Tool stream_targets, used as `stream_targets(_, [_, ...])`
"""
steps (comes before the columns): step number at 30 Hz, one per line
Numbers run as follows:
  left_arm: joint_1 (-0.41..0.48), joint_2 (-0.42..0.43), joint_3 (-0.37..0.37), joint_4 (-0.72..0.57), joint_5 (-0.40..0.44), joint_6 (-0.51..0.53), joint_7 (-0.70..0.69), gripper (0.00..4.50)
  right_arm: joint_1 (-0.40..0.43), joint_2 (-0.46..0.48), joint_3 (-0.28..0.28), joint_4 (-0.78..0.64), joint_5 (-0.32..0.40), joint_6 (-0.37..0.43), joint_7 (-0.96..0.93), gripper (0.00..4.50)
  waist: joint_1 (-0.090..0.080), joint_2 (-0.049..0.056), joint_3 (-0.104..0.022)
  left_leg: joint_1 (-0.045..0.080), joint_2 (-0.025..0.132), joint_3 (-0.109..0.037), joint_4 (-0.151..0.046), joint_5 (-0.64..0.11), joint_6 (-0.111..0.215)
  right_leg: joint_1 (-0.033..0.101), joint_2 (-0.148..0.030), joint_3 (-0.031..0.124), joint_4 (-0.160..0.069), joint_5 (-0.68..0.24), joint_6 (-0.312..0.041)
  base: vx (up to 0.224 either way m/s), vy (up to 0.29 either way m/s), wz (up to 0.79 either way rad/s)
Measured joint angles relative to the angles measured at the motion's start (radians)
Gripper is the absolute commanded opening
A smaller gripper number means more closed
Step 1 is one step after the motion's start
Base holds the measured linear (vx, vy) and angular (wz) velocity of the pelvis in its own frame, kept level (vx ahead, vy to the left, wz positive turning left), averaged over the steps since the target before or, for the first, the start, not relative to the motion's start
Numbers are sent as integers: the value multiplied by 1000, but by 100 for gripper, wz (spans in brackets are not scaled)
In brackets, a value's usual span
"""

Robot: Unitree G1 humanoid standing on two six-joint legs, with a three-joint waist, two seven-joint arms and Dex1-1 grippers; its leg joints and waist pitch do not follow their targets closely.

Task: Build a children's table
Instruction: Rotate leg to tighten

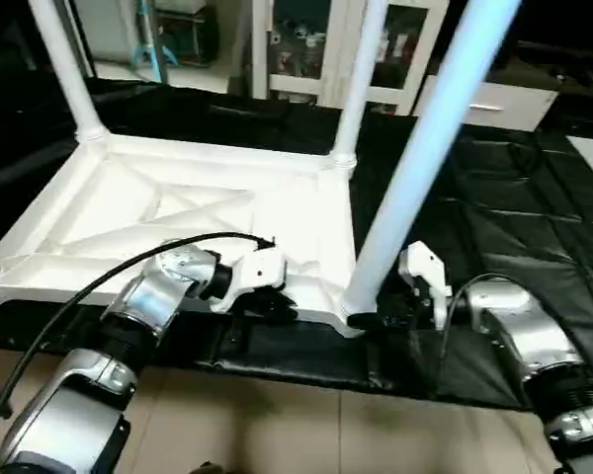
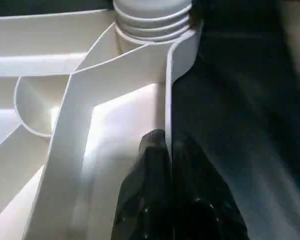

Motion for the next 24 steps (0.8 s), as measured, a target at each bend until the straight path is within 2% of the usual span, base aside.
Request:
stream_targets(1, [-8, -15, 2, 13, 6, 19, 35, 0, -11, 11, -6, 12, -8, 14, -48, 267, -10, 0, 0, 0, -1, -1, 0, 0, 0, 0, 0, 0, -3, -1, 2, -52, 8, -4])
stream_targets(3, [-30, -53, 11, 54, 9, 54, 108, 0, -18, 54, -35, 40, -10, 33, -159, 267, -18, -3, -1, 0, -1, -1, 1, 0, 0, 1, 0, 0, -4, -2, 3, -26, 4, -2])
stream_targets(6, [-91, -124, 22, 140, 32, 117, 272, 0, -78, 143, -75, 110, -41, 50, -421, 267, -35, -3, 0, -4, -2, -3, 2, 0, 0, -3, 0, 0, -6, -2, 3, 0, 0, 0])
stream_targets(12, [-155, -226, 43, 236, 48, 172, 470, 0, -143, 266, -130, 212, -61, 18, -759, 266, -40, 1, 2, -7, -3, -3, 2, 0, 0, -6, 0, 0, -9, -1, 2, 0, 0, 0])
stream_targets(14, [-174, -257, 49, 272, 56, 165, 530, 0, -171, 307, -151, 260, -76, -18, -869, 266, -39, 3, 1, -8, -3, -2, 2, 0, 0, -7, 0, 1, -9, 4, -2, 0, 0, 0])
stream_targets(17, [-190, -272, 50, 311, 66, 124, 568, 0, -194, 330, -163, 303, -93, -63, -931, 266, -37, 3, 1, -8, -3, -2, 2, 0, 0, -7, 0, 0, -6, 9, -7, 0, 0, 0])
stream_targets(22, [-194, -265, 47, 318, 79, 86, 573, 0, -205, 333, -193, 318, -78, -85, -901, 265, -30, 4, 1, -9, -2, -2, -1, 0, 1, -10, 0, -1, -4, 6, -5, 33, -4, 1])
stream_targets(24, [-193, -260, 40, 318, 83, 72, 573, 0, -201, 332, -200, 312, -73, -86, -884, 333, -28, 5, 1, -10, -1, -2, -1, 0, 1, -11, 0, -1, -3, 6, -5, 0, 0, 0])
